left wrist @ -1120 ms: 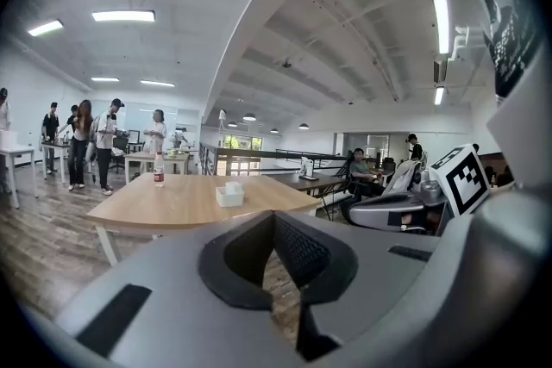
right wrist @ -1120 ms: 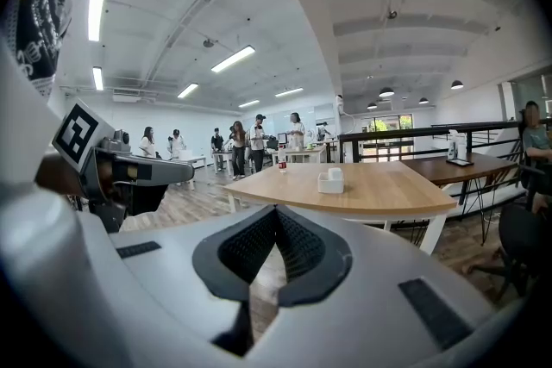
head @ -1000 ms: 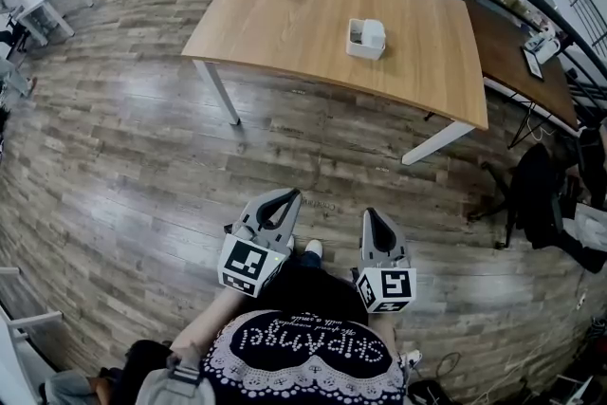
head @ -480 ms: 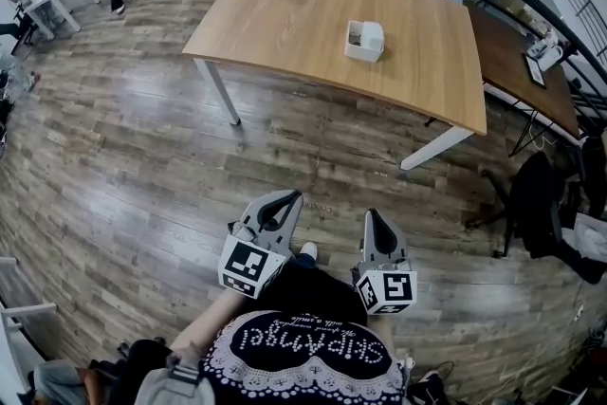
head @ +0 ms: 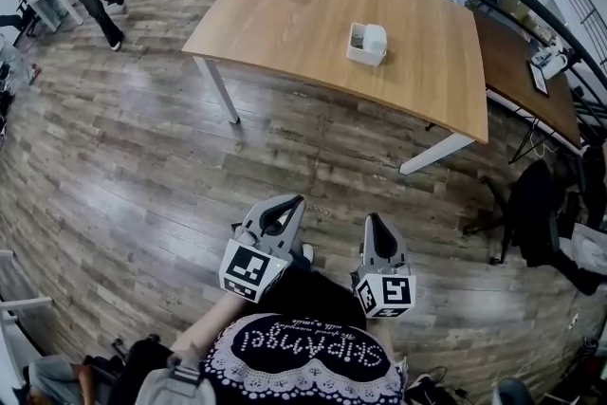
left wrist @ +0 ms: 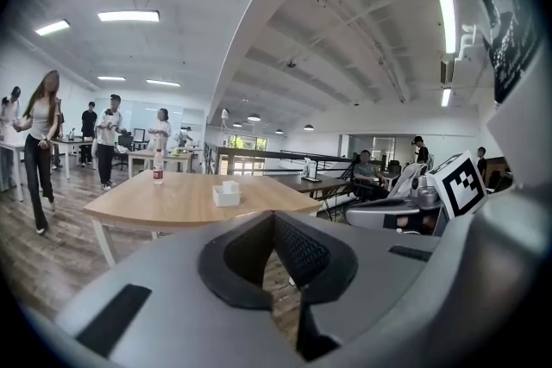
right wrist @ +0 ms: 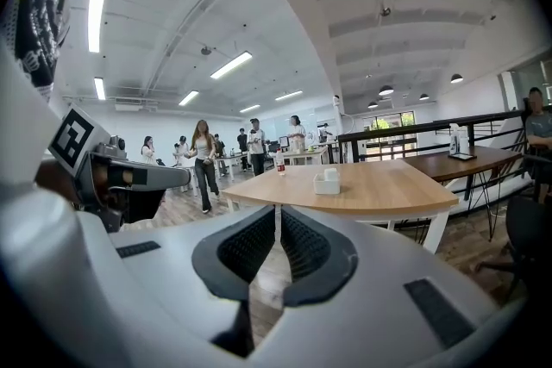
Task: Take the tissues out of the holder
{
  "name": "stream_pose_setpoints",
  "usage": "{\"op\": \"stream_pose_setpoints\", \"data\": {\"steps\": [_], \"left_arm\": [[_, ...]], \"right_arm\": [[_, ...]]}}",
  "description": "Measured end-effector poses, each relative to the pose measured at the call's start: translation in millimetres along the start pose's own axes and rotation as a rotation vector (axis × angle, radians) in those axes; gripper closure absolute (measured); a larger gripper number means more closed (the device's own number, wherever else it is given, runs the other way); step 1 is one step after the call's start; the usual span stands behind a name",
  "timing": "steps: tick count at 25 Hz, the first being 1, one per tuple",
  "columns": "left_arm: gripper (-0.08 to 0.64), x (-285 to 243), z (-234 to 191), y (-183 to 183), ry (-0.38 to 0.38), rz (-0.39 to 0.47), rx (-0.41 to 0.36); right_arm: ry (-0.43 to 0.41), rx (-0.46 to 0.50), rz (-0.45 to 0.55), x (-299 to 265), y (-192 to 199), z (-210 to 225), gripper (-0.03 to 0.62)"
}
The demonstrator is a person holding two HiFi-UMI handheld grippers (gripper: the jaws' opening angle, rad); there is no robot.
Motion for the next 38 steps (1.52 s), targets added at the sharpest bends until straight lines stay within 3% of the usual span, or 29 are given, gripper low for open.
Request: {"op": "stream_pose_setpoints", "data": {"steps": [10,20,38], "left_arm": [[0.554,-12,-48,-21,0.056,0.001,-0.028],[0.554,-19,-93,-29,0.079,-0.013,-0.009],[0.554,-20,-130,-30,0.089,-0.001,-0.003]], "right_arm": [[0.026,-0.035,0.023,-39,-23,-22,0.581],[0.048,-0.028,-0.007,-80,-31,-42,0.58],[0.057,-0.031,-0.012,-114,-37,-61,0.558]]}}
Point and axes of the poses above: the fingertips, and each gripper's own axes: x backward along the fingers, z to its right, y out of its underside, the point moved 3 cm from there along x, backward along the fingers, and after that the axes turned 14 degrees about y, right-handed, at the moved point
